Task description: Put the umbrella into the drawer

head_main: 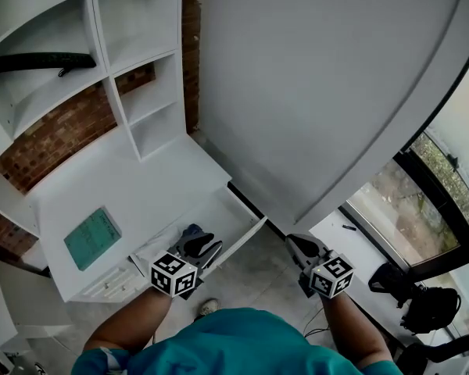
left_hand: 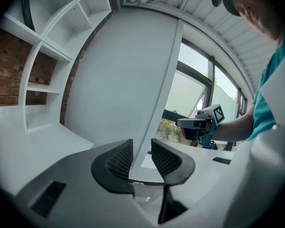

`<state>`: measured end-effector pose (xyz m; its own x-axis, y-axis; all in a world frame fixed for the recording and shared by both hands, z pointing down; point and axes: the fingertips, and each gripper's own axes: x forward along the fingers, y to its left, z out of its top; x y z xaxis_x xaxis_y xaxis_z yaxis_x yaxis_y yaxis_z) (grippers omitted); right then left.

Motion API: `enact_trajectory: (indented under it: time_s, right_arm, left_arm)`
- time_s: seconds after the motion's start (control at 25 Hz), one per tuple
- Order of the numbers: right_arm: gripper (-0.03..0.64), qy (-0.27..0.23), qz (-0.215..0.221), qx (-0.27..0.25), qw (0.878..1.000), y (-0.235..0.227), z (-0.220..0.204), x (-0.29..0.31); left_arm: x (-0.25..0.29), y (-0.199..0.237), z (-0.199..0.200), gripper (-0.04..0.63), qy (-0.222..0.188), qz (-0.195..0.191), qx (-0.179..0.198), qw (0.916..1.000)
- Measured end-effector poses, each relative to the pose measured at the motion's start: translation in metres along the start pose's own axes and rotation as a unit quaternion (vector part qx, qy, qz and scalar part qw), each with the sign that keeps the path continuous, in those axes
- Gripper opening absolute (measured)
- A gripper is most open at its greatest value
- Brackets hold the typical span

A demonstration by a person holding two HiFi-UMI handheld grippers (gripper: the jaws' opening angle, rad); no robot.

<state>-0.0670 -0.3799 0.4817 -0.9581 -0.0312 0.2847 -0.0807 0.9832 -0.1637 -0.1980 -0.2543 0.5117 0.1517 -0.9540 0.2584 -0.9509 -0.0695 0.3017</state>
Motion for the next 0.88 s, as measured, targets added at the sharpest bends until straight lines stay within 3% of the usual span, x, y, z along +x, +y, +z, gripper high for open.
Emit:
enact_trajectory:
  time_s: [0.4,0.88]
  right_arm:
    - [0.021,-0.010,-0.003,-0.013,1.000,0.000,0.003,-0.059]
    - [0.021,-0.013,-0.004,0.005,1.000,-0.007,-0.011,-0.082]
  left_arm:
    - [0.003,-0.058,0.005,0.027,-0.028,-0.008,0.005,0.9996]
    - [0.011,-0.088,-0.006,0.015,-0.035,-0.032,0.012,0.9988]
